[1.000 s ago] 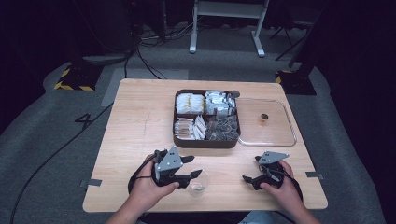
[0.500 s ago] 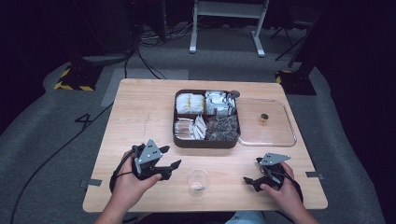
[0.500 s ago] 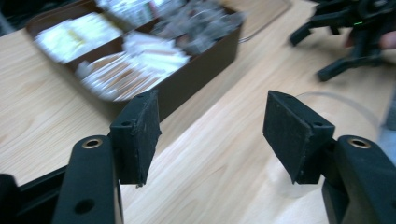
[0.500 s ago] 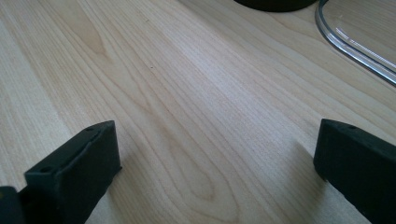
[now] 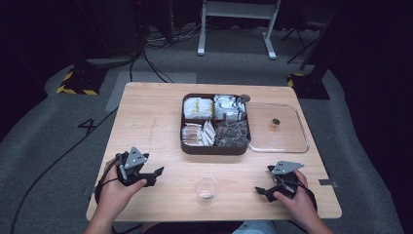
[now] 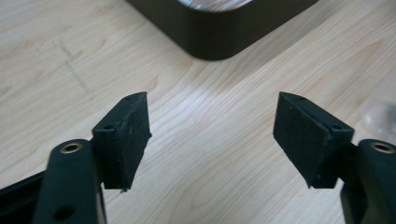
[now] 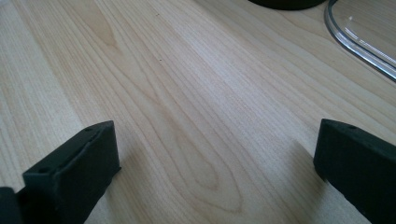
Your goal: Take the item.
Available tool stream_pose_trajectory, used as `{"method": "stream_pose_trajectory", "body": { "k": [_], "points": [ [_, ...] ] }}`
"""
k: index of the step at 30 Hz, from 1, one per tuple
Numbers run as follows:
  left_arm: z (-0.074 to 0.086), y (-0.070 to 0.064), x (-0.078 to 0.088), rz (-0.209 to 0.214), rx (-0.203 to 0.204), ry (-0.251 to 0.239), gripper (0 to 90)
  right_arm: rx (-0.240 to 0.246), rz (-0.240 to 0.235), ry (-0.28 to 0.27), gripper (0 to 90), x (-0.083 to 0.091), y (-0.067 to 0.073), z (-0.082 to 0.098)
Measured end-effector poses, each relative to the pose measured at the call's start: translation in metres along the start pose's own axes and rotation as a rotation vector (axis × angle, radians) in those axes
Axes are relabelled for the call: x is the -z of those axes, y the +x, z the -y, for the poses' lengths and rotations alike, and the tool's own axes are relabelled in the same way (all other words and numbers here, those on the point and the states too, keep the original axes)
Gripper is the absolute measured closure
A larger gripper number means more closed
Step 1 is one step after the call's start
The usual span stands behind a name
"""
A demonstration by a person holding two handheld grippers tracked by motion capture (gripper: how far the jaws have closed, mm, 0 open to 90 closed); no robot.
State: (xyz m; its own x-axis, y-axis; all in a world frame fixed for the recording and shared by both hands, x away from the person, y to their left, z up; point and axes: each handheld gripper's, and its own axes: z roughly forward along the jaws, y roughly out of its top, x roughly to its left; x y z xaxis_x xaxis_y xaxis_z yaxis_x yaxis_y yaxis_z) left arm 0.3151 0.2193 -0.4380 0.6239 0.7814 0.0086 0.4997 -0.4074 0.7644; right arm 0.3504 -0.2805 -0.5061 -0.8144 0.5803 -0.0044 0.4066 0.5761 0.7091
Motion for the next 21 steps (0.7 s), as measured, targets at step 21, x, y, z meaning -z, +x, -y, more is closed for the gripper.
{"method": "stream_pose_trajectory", "body": {
  "k": [21],
  "points": [
    [0.049, 0.038, -0.006, -0.041, 0.117, 0.153, 24.3, 0.006, -0.008, -0.002, 0.2, 0.000, -0.001, 0.000]
  ]
}}
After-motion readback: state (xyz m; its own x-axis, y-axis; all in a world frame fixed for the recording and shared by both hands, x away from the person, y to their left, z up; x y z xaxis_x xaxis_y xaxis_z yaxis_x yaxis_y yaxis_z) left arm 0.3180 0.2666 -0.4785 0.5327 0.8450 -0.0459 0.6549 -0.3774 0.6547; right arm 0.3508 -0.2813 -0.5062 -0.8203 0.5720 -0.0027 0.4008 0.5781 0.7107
